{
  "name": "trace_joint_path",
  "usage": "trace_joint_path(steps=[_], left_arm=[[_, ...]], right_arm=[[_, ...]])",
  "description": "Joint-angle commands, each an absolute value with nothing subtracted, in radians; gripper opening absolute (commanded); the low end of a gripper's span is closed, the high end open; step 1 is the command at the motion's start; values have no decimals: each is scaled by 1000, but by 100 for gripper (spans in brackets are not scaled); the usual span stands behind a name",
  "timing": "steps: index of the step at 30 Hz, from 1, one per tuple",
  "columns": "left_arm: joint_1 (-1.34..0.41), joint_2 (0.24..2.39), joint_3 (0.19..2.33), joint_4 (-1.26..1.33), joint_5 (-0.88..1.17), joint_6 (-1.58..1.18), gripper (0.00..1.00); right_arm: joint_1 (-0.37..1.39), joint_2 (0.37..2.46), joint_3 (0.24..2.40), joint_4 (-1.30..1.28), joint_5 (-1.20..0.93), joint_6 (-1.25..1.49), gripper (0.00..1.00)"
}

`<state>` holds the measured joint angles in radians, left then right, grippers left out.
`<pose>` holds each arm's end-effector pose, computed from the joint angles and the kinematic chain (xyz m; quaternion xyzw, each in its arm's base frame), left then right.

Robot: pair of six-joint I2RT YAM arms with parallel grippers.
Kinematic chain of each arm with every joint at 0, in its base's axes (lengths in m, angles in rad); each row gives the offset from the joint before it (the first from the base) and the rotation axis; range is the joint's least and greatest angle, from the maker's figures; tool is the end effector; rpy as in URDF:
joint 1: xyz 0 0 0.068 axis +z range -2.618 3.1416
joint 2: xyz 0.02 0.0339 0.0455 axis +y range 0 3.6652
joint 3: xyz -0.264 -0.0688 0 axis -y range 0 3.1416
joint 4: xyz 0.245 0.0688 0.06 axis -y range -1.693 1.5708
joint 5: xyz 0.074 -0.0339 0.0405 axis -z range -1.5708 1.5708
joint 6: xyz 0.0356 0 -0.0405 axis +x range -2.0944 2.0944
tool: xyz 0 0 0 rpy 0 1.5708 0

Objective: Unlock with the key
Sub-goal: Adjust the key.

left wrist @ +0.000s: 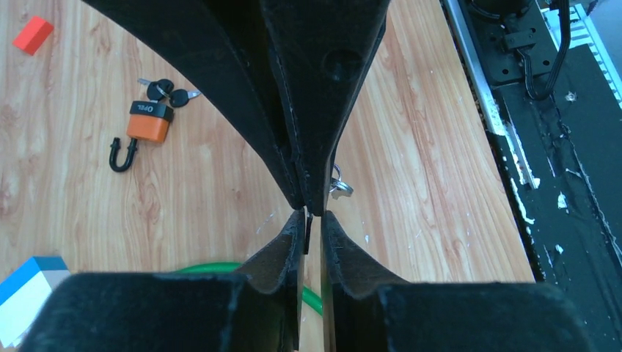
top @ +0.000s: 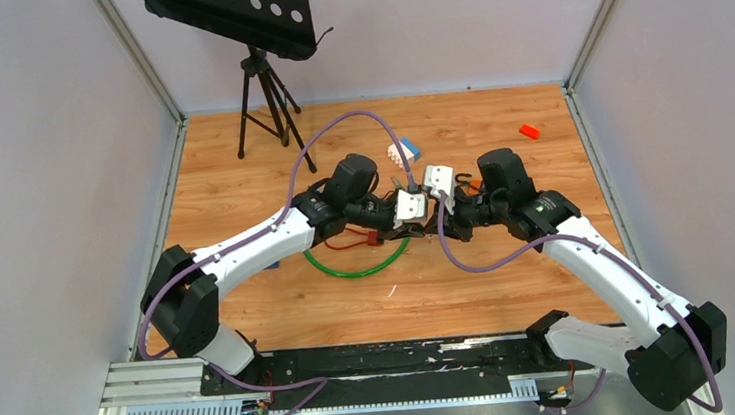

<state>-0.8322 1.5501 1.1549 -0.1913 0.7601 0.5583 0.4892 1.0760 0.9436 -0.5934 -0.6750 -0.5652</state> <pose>0.2154 -0.2730 0.2833 0.6589 0.5162 -0.3838 0.3901 0.1851 0.1237 0.3054 -0.5503 0.6754 0.2871 0.3981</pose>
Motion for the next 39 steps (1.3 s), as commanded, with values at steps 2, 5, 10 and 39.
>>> trace_joint_path(steps=[2, 5, 10, 39], left_arm=[[-848, 1560, 1215, -220, 765, 567, 8], [-848, 1552, 1203, -224, 757, 582, 0], [-848, 1527, 1166, -206, 751, 604, 0], [-847, 1490, 1100, -94, 788, 534, 0]], right_arm=[[485, 1077, 983, -564, -698, -550, 0], [482, 1071, 980, -561, -691, -548, 0], [468, 1063, 976, -567, -689, -546, 7], [413, 1141, 971, -599, -782, -536, 38]])
